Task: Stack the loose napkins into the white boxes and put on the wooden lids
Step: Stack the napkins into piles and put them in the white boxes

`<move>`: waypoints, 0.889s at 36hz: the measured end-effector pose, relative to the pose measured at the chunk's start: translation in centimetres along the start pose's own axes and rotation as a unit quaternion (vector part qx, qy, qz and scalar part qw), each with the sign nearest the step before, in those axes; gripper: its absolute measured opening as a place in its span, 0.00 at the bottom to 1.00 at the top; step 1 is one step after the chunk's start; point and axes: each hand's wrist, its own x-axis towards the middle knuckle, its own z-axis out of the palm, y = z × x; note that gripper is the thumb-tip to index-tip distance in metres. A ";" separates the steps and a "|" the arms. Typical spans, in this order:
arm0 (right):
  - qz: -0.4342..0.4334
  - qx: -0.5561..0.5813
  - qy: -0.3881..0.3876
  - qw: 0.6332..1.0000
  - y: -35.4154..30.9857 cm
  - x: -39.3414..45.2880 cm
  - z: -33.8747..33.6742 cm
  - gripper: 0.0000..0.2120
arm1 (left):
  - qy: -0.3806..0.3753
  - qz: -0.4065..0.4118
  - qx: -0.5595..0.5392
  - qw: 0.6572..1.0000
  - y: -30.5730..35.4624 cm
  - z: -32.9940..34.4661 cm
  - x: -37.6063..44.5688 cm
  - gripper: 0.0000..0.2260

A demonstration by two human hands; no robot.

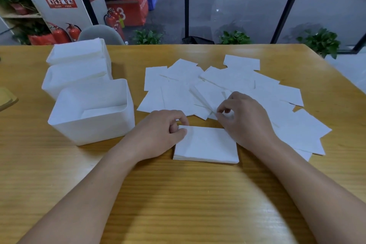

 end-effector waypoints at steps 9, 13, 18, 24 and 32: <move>-0.112 0.144 -0.087 0.979 0.3 -0.9 -2.2 0.07 | 0.150 0.003 -0.051 0.987 0.3 0.4 0.3 0.12; -0.169 0.172 -0.130 0.962 0.3 -1.2 -3.1 0.05 | 0.177 0.020 -0.001 0.984 0.0 0.6 0.5 0.27; -0.187 0.179 -0.119 0.958 0.3 -1.1 -3.6 0.06 | 0.179 0.040 0.029 0.983 -0.5 0.7 0.7 0.19; -0.168 0.185 -0.096 0.963 0.1 -1.2 -4.3 0.05 | 0.187 0.044 0.022 0.981 -0.6 0.4 0.9 0.03; -0.144 0.187 -0.086 0.968 0.3 -1.4 -3.9 0.11 | 0.189 0.060 -0.005 0.980 -0.1 0.6 0.7 0.03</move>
